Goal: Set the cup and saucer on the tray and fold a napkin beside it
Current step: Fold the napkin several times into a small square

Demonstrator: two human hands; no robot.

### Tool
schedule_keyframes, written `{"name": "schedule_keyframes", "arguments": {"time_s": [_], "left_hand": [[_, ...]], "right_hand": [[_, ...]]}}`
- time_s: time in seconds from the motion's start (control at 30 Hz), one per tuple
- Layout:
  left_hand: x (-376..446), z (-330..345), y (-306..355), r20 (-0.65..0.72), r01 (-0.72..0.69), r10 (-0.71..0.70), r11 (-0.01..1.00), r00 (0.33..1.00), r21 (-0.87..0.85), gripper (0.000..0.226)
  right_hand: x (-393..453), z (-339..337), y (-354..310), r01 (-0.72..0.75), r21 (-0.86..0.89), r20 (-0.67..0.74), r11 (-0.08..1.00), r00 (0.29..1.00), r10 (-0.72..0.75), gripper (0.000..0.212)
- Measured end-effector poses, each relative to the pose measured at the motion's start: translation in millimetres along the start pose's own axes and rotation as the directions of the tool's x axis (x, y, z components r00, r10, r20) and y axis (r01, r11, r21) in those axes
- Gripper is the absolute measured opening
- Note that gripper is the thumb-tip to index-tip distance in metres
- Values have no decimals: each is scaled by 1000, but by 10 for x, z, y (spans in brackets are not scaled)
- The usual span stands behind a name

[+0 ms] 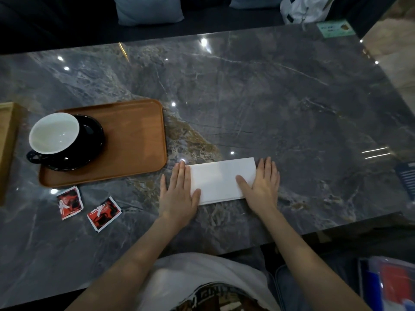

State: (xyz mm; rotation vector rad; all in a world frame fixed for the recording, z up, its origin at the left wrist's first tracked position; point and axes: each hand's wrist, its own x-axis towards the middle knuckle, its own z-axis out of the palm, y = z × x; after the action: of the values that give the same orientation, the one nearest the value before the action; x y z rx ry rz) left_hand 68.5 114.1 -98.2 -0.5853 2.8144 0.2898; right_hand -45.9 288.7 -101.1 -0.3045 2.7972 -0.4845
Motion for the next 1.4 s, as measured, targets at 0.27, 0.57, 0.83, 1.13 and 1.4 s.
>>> {"name": "schedule_keyframes", "arguments": {"time_s": [0.27, 0.57, 0.83, 1.13, 1.4], "left_hand": [[24, -22, 148, 41, 69, -71, 997, 997, 34, 79], [98, -28, 371, -22, -84, 83, 996, 996, -19, 79], [124, 76, 496, -57, -107, 101, 988, 993, -114, 107], [109, 6, 505, -49, -109, 105, 989, 993, -97, 101], [116, 12, 455, -8, -170, 170, 983, 985, -69, 107]], "right_hand": [[128, -217, -241, -172, 118, 45, 978, 985, 168, 62], [313, -346, -299, -359, 144, 232, 922, 918, 321, 75], [223, -351, -237, -251, 325, 147, 912, 966, 214, 51], [295, -566, -352, -137, 561, 204, 817, 979, 25, 22], [257, -629, -616, -74, 559, 182, 826, 983, -35, 24]]}}
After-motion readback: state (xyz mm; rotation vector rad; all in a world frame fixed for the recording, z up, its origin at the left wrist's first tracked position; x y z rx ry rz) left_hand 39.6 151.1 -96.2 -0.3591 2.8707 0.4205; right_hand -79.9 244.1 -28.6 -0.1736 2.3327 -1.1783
